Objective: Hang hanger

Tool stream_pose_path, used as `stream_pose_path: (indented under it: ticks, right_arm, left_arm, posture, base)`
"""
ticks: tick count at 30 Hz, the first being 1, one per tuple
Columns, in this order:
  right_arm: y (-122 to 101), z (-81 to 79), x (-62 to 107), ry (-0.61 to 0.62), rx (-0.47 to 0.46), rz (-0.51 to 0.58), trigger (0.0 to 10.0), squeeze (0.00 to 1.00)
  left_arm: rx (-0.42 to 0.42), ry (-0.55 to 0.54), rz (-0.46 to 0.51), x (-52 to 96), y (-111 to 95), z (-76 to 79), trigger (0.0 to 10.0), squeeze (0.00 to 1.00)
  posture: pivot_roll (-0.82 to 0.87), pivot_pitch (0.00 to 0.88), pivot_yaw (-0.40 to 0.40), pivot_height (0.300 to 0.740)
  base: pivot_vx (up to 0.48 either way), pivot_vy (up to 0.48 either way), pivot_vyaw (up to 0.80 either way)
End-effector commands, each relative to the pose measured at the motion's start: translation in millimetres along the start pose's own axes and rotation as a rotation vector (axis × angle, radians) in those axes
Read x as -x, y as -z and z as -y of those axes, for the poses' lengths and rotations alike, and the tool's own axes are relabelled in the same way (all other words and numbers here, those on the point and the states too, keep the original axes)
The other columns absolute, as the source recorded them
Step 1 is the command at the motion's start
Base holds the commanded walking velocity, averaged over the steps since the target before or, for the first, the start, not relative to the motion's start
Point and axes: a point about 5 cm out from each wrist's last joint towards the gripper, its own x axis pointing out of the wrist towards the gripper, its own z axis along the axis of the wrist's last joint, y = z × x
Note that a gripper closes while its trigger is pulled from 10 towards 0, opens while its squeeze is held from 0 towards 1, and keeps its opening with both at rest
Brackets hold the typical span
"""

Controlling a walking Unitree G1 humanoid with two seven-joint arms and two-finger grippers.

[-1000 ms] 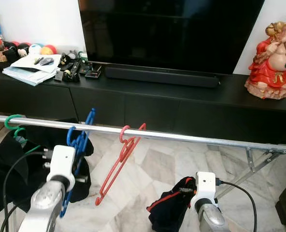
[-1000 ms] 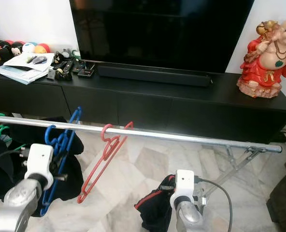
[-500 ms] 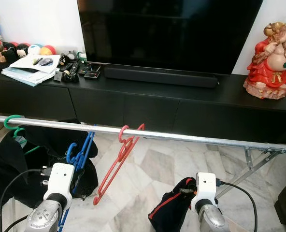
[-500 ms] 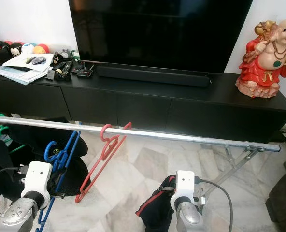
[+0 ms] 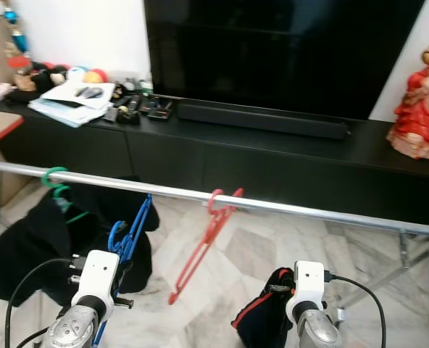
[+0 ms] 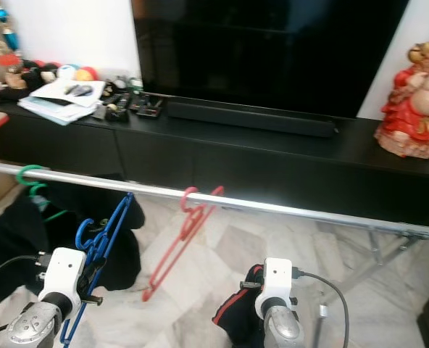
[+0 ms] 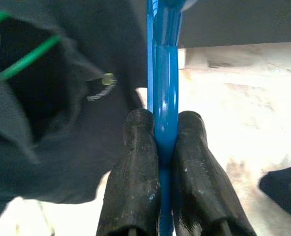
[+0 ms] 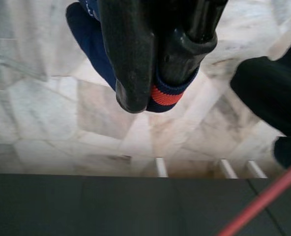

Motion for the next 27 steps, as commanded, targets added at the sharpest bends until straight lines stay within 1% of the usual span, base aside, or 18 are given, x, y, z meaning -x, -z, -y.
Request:
stream_pose_path:
  ticks: [1, 11, 24, 27]
  right_arm:
    - [-0.3, 1.8, 0.8, 0.008, 0.002, 0.014, 10.0, 0.00]
    - [-0.1, 1.0, 0.5, 0.013, 0.001, 0.014, 10.0, 0.00]
    - [-1.4, 4.7, -0.4, 0.039, -0.001, 0.014, 10.0, 0.00]
    - [-1.9, 5.9, -0.8, 0.047, 0.001, 0.013, 10.0, 0.00]
  left_arm:
    - [-0.003, 0.012, -0.009, 0.2, 1.8, 1.3, 10.0, 0.00]
    - [-0.014, 0.020, -0.011, 0.0, 1.6, 0.5, 10.0, 0.00]
    - [-0.022, 0.020, -0.012, 0.0, 0.7, -2.7, 10.0, 0.00]
    - [-0.031, 0.021, -0.003, 1.1, -0.1, -4.0, 10.0, 0.00]
  posture:
    - [0.16, 0.000, -0.004, 0.740]
    - [0.16, 0.000, 0.000, 0.740]
    - [0.16, 0.000, -0.004, 0.740]
    - [0.16, 0.000, -0.004, 0.740]
  base:
    - [0.000, 0.330, 0.00]
    - [0.000, 0.335, 0.00]
    - [0.000, 0.336, 0.00]
    - [0.000, 0.000, 0.00]
